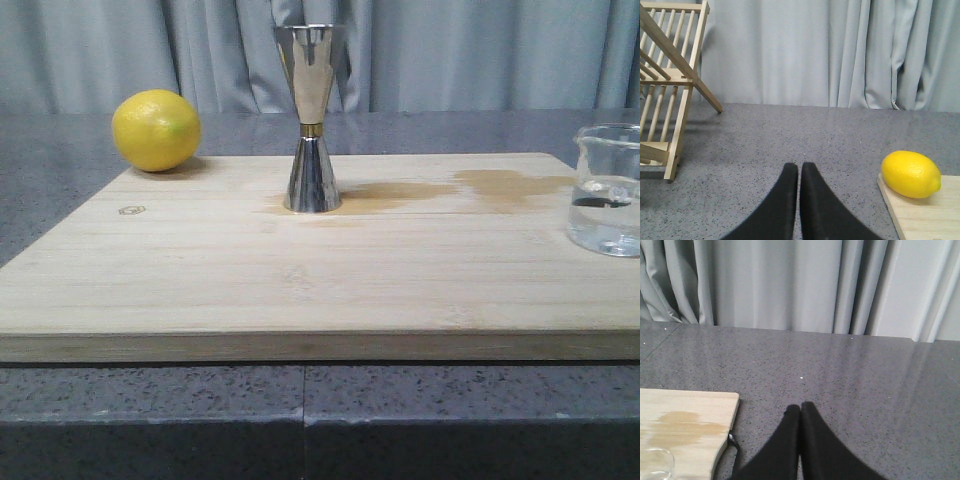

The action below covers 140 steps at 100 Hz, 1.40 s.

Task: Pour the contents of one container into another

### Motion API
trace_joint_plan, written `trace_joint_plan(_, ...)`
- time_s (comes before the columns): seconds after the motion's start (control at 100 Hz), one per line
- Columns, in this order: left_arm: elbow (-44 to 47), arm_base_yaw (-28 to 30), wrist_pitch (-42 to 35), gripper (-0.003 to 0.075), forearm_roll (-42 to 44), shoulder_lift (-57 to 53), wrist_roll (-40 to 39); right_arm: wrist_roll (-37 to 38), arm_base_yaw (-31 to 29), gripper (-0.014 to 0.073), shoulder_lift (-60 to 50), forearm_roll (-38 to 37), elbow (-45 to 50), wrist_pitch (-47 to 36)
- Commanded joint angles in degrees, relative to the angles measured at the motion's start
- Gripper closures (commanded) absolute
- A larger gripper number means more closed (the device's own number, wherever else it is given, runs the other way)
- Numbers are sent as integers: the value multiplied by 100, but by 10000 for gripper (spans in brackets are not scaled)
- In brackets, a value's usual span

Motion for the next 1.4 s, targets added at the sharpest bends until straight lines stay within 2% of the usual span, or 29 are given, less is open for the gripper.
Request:
trace_joint_plan(0.0,-209,-17,-416,634,-85,92,-16,-6,-12,499,111,-5,-196,-435)
trace_joint_plan(0.15,-209,-17,-416,296,-85,92,-16,-6,-12,163,111,-5,-196,-386)
trace_joint_plan(0.2,-209,-17,-441,223,-112,92,-16,-6,-12,91,111,-5,-196,-386)
trace_joint_plan(0.25,-209,-17,-455,191,-112,92,-16,-6,-12,51,111,-5,-196,-386)
trace_joint_plan(0.85,-222,-17,-339,269,-338,102,-16,-6,-12,41,136,67,-196,-318)
trace_joint_plan(0.99,-541,-17,435,269,-325,298,5,-6,-12,41,217,118,-349,78)
trace_joint_plan(1.17,-1203,-53,1543,269,-413,933,484,-6,-12,41,648,143,-728,740)
trace_joint_plan(1.27,-1563,-133,2021,269,-856,1377,999,-6,-12,41,966,179,-957,1072)
trace_joint_plan(1.39,-1803,-245,2329,269,-1784,1850,1849,-6,-12,41,1298,207,-1129,1347)
